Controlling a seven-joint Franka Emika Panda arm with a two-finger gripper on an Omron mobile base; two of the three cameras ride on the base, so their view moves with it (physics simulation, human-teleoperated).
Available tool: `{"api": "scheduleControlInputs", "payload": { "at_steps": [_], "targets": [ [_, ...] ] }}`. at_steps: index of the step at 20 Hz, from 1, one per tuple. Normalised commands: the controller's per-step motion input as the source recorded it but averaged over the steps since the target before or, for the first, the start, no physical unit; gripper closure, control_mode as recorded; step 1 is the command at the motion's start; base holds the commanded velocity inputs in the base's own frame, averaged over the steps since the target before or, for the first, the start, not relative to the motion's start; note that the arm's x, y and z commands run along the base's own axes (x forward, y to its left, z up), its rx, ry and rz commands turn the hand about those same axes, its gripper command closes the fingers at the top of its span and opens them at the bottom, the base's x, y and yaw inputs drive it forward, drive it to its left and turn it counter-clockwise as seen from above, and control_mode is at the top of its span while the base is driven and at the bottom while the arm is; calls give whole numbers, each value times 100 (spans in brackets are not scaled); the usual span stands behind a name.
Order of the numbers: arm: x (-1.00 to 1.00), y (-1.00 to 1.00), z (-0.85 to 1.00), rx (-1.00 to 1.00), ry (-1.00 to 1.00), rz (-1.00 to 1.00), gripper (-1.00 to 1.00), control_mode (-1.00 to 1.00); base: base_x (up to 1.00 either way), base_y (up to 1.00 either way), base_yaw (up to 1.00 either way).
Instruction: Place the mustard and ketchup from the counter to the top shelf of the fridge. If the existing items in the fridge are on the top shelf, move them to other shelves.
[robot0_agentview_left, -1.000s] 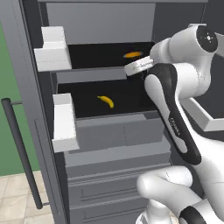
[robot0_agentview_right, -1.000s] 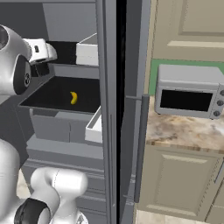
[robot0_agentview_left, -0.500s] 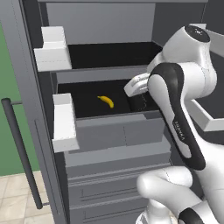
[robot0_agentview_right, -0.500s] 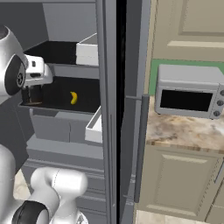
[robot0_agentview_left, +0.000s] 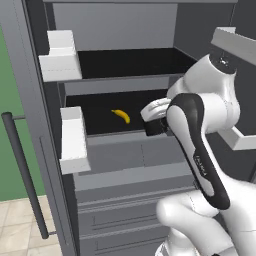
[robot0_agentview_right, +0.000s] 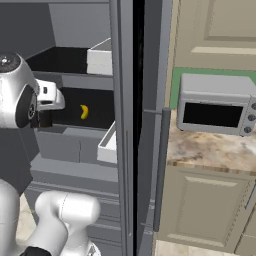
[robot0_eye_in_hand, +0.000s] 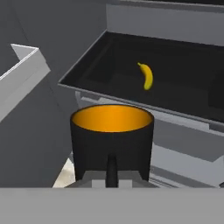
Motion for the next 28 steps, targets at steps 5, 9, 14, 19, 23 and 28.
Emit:
{"api": "scheduleControlInputs", "payload": {
  "at_steps": [5, 9, 14, 19, 23, 28],
  "targets": [
    [35, 0, -26, 0, -15, -9, 100, -100, 0, 0, 0],
    [50, 0, -18, 0, -9, -12, 100, -100, 0, 0, 0],
    [54, -16, -12, 0, -7, -15, 100, -100, 0, 0, 0],
    [52, -15, -17, 5, -7, -15, 100, -100, 0, 0, 0],
    [48, -9, -26, 4, -9, -12, 100, -100, 0, 0, 0],
    [38, -8, -28, 4, -7, -10, 100, -100, 0, 0, 0]
  ]
}}
